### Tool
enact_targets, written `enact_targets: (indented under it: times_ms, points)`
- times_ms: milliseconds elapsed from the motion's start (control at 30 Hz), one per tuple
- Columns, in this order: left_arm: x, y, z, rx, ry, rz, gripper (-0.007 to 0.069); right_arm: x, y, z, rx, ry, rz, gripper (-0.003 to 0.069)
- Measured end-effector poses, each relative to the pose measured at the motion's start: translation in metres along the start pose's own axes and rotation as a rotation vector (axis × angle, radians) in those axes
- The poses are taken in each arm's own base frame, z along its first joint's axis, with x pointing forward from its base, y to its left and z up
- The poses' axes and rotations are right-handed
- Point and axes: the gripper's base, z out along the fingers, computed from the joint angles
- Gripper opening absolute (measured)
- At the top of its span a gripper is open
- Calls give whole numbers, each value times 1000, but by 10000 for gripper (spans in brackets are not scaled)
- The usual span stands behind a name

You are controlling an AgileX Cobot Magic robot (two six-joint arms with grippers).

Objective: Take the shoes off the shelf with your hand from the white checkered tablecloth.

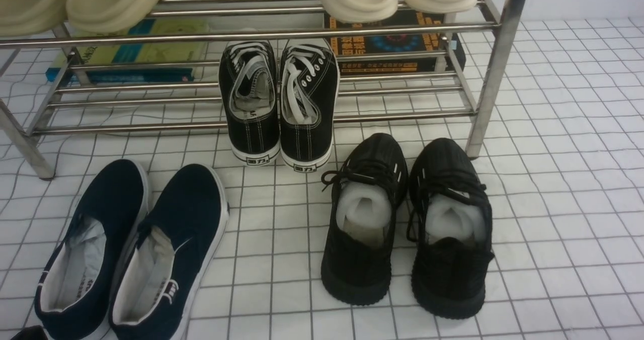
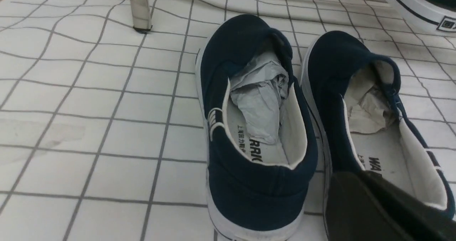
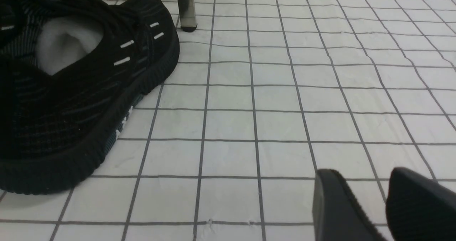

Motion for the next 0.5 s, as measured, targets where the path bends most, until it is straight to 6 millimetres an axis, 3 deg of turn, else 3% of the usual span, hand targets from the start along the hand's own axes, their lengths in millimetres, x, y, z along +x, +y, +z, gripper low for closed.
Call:
enact_targets:
  times_ms: [500]
  points:
    - [0, 1, 0, -13, 3, -15, 54, 0, 0, 0, 0, 0, 0, 239]
